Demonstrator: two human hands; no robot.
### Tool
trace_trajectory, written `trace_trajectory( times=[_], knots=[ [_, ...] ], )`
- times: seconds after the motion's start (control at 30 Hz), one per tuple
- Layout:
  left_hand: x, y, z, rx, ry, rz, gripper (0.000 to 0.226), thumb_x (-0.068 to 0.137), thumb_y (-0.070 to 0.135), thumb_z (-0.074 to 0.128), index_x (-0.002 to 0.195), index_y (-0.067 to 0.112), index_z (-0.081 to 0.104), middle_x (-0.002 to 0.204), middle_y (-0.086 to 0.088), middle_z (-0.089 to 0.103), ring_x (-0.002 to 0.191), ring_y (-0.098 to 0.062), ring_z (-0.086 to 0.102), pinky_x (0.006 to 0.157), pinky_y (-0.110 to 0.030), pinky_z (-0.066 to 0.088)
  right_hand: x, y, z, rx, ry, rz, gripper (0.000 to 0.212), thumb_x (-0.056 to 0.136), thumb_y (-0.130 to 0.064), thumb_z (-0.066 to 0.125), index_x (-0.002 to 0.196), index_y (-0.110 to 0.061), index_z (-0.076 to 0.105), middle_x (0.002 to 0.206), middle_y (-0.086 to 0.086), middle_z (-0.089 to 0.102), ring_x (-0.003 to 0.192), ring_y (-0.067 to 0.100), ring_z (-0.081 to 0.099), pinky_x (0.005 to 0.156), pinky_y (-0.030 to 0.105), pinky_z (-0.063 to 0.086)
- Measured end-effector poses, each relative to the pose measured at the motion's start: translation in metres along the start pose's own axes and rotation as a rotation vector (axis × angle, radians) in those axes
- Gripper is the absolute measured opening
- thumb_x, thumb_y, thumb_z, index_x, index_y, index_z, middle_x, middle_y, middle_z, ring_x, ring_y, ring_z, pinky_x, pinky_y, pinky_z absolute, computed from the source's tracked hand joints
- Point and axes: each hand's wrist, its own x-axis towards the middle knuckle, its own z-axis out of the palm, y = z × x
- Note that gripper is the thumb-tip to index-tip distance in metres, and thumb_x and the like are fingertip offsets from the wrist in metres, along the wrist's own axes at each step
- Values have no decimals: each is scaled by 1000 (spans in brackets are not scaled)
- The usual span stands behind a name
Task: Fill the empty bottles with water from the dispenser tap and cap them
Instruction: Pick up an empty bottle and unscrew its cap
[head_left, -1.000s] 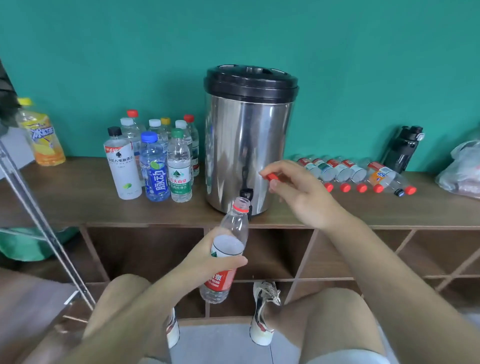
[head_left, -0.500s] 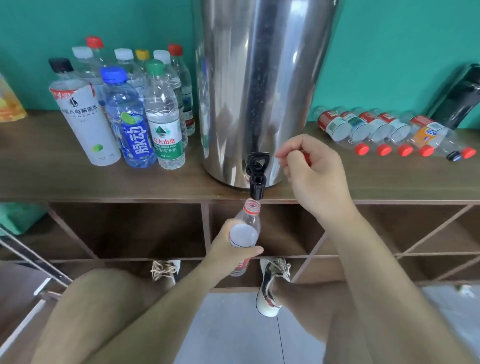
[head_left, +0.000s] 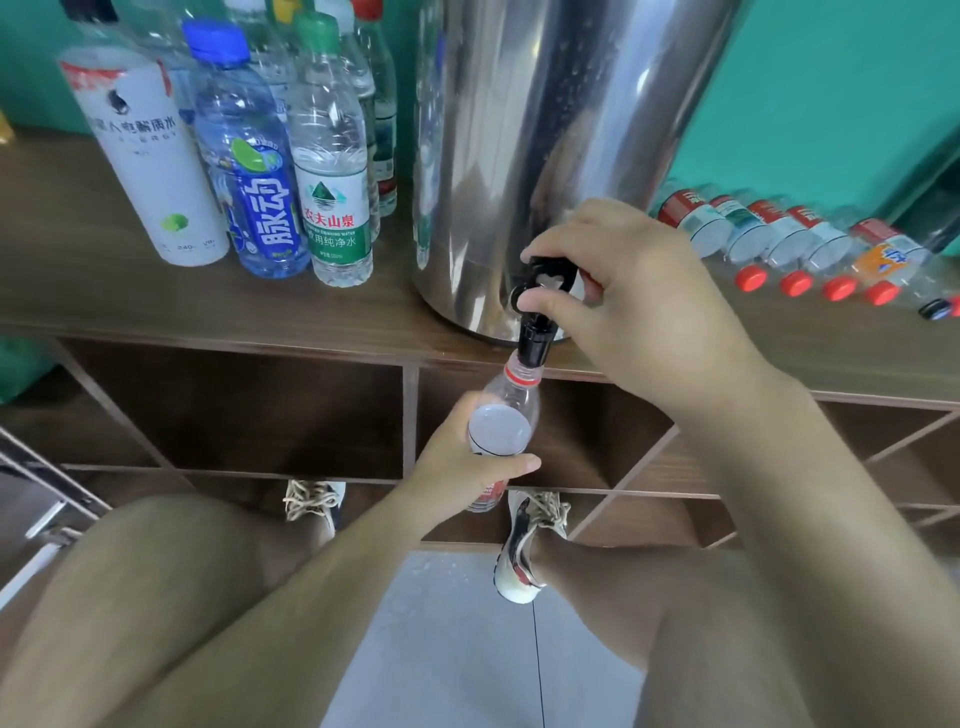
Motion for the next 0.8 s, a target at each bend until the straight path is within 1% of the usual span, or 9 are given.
trace_trajectory(
  times=[0.1,0.23,0.33,0.43,0.53,0.63,0.7,0.77,0.8],
  knots=[
    [0,1,1,-10,-20,-7,62,72,33,93,117,47,53,112,14,62,107,-5,64,97,-35,56,2,0,0,8,7,-13,14,89,-19,78,98,-11,73,91,-1,58,76,8,41,68,27,38],
    [0,1,1,-21,-32,-3,64,72,33,93,120,47,53,114,12,62,109,-6,64,97,-34,56,-4,-2,4,18,78,-59,6,88,-10,78,89,-7,73,84,1,60,73,9,43,66,23,38],
    [-1,2,2,-20,-37,0,63,73,34,92,119,48,52,112,14,62,107,-5,63,95,-31,56,-12,-5,8,-9,167,-109,5,90,-5,77,87,-5,74,81,4,61,70,10,44,64,23,38],
    [-2,3,4,-10,-44,-1,63,75,34,91,122,44,50,114,12,60,109,-8,62,88,-25,54,-21,-8,16,-21,243,-136,5,90,-1,78,87,-3,75,78,8,61,67,21,52,63,28,43],
    [-2,4,5,-21,-45,-3,62,76,33,90,123,42,49,115,12,59,109,-7,62,84,-22,52,-24,-11,20,-3,285,-129,5,89,3,79,88,-1,75,77,9,61,67,26,55,62,32,45],
    [-1,3,5,-40,-42,3,63,75,34,91,122,42,51,115,11,61,109,-8,63,90,-26,55,-28,-11,24,-30,290,-175,12,84,12,78,87,1,75,73,11,57,65,28,53,61,34,44],
    [0,1,5,-52,-41,6,64,73,34,92,122,44,51,115,10,62,110,-7,64,95,-32,56,-37,-11,31,-79,263,-222,20,78,21,76,81,2,71,70,11,51,63,29,48,58,36,41],
    [1,0,5,-60,-41,13,66,72,33,92,123,44,51,116,11,63,111,-8,63,98,-35,57,-47,-9,39,-81,268,-213,22,76,25,73,79,3,69,70,10,46,67,25,41,59,32,37],
    [2,0,6,-62,-40,16,66,72,33,92,123,44,51,116,11,63,111,-8,63,99,-37,56,-52,-8,42,-57,284,-193,19,79,23,71,81,4,70,72,11,48,69,23,41,61,31,38]
  ],
)
